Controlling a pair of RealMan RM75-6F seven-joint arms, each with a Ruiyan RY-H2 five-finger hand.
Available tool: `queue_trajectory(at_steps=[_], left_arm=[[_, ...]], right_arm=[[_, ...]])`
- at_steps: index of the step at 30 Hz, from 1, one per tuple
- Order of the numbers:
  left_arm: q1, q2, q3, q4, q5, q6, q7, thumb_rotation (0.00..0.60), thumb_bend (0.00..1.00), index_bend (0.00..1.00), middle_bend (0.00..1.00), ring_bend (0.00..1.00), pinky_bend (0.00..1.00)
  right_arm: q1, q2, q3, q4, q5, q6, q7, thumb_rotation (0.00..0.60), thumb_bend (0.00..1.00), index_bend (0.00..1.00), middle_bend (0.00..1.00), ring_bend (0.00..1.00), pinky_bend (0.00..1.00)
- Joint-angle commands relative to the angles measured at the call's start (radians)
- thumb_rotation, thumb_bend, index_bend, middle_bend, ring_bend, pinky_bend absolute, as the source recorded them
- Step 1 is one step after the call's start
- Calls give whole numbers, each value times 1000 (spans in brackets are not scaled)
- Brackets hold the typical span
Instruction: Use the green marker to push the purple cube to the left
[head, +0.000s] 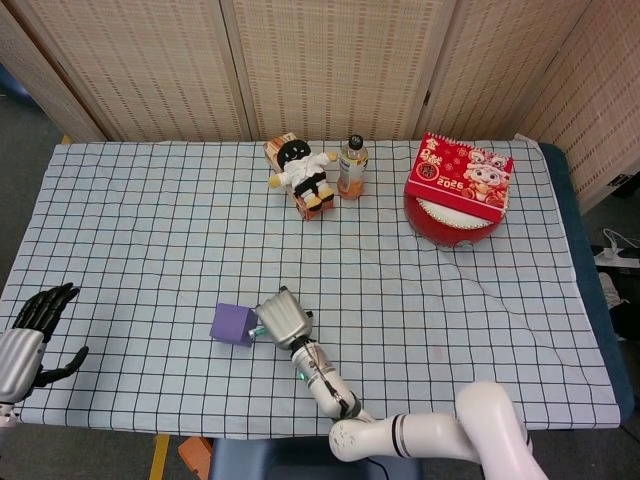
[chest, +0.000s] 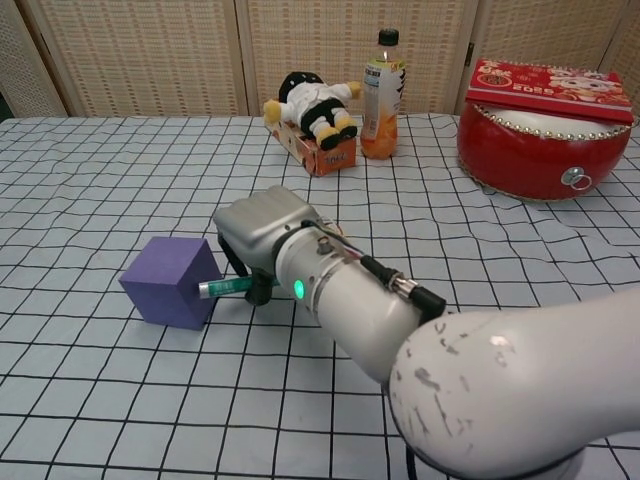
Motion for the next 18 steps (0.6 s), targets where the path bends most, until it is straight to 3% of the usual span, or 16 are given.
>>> queue_trajectory(at_steps=[1, 10, 14, 18], left_arm=[[0, 1, 1, 0, 1, 1, -1, 600, 356, 0, 0, 0, 56], [-1, 1, 2, 3, 2, -3, -1, 600, 355, 0, 0, 0, 56], [1, 1, 3, 1, 6, 4, 2, 600, 355, 0, 0, 0, 57], [2, 0, 6, -2, 13, 8, 10, 600, 356, 0, 0, 0, 58]], right_arm=[[34, -52, 23, 66, -9, 14, 16, 600, 518, 929, 767, 548, 387], [66, -99, 37, 153, -16, 13, 42, 600, 517, 929, 768, 548, 387], [19, -34, -8, 62, -41, 57, 34, 600, 517, 929, 767, 548, 387], [-56, 91, -73, -109, -71, 133, 6, 600, 517, 929, 767, 548, 387]])
